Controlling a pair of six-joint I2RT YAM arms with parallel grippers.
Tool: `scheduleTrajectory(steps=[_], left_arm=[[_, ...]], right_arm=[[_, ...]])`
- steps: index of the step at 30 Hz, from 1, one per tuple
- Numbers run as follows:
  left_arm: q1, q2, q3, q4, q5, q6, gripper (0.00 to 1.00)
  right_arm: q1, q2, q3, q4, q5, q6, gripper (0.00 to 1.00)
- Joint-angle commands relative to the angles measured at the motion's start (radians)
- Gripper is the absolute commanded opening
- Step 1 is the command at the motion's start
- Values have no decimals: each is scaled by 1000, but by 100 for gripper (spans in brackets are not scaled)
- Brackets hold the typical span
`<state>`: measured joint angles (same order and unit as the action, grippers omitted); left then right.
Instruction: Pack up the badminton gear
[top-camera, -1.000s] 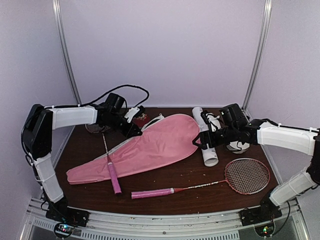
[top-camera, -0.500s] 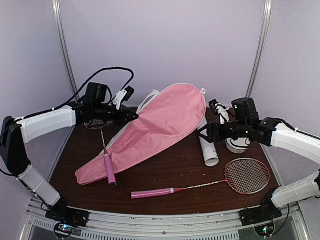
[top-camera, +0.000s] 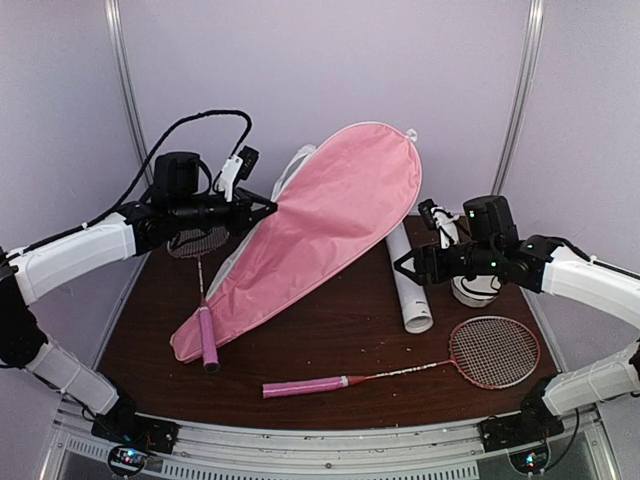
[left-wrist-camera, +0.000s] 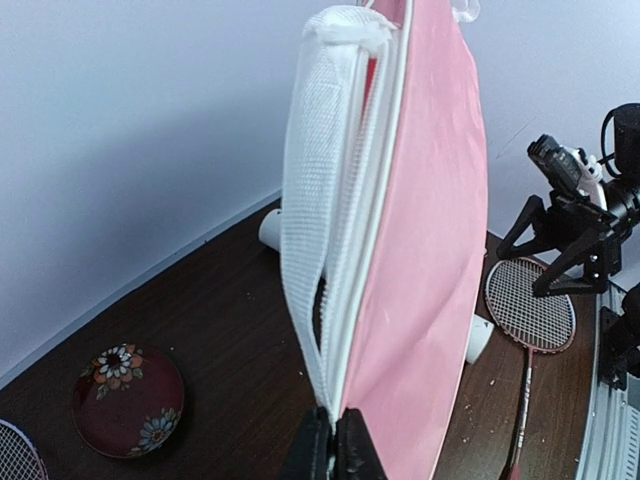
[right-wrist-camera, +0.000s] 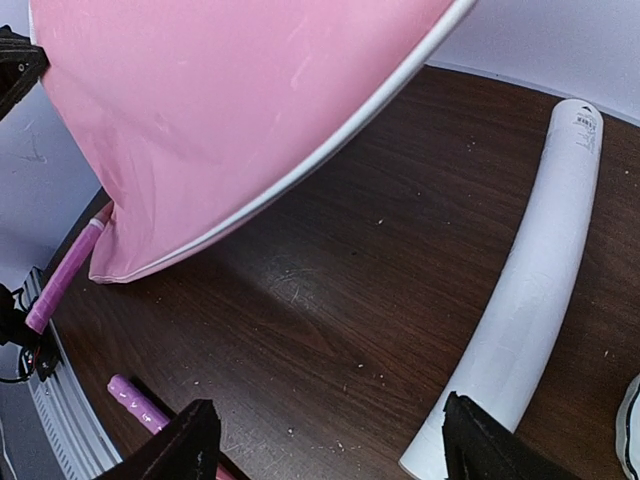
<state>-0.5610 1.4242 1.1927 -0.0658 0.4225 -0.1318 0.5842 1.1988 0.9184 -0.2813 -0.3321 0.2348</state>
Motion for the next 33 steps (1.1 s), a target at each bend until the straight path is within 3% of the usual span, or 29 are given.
scheduleTrajectory(steps=[1, 17, 25, 33], left_arm=[[-23, -32, 38, 132, -34, -38, 0], [-71, -70, 39, 232, -82, -78, 0], [-94, -96, 48, 260, -76, -74, 0], [-115, -107, 63, 267, -70, -89, 0]], right_arm=[[6, -21, -3, 15, 18, 9, 79], [5, -95, -130, 267, -16, 142, 79], [8, -117, -143, 307, -15, 153, 79], [36, -134, -175, 417, -31, 173, 85]])
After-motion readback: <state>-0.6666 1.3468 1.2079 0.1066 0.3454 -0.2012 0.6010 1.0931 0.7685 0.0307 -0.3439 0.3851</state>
